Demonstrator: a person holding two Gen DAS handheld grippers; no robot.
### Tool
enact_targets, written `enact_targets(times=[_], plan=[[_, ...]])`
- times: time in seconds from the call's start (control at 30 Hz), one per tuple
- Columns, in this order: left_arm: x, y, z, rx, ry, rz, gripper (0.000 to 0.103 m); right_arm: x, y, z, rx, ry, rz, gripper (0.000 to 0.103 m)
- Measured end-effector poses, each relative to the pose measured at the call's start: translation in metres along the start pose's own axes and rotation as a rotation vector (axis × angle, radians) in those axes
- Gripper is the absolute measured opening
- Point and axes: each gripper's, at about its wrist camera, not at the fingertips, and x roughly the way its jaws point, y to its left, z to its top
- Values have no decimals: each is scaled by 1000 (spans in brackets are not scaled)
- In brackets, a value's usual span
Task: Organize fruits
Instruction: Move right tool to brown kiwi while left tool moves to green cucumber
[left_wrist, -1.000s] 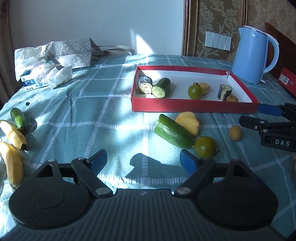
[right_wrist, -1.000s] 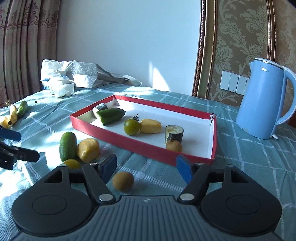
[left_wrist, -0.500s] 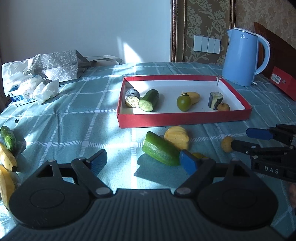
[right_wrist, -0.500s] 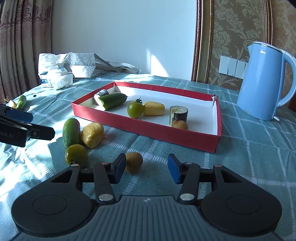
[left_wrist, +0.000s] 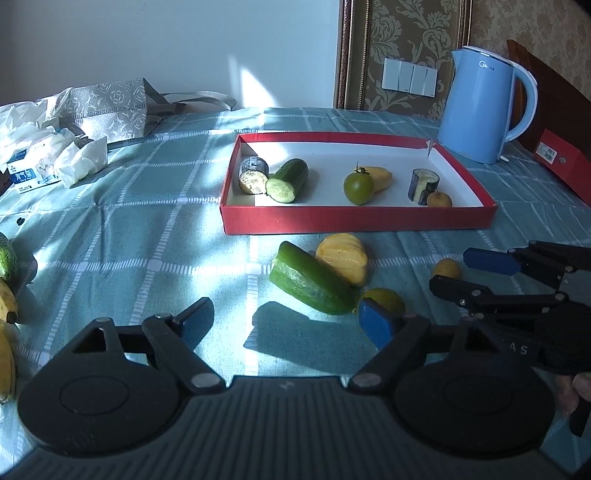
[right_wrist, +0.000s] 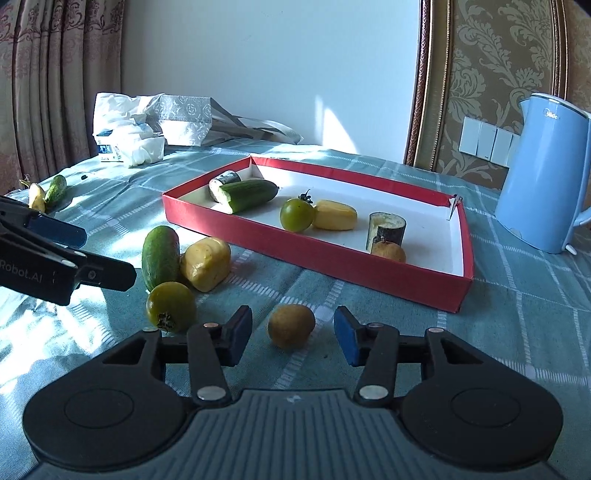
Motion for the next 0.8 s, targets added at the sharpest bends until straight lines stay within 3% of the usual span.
enact_targets(times=[0.1, 0.23, 0.6, 0.7, 0.8], plan=[[-2, 2, -4, -11, 9, 2, 84, 5, 2, 0, 0, 15, -2, 35], [-2, 3, -7, -20, 15, 6, 84, 8, 5, -2, -17, 24, -5, 28], [8, -3, -1, -16, -2, -45, 84, 7, 3, -6, -10, 23, -18, 28], [11, -4, 9, -54, -19, -84, 84, 7, 3, -7, -15, 22, -21, 28], [16, -5, 21, -79, -30, -69, 84, 7, 2, -8, -8, 22, -21, 28]])
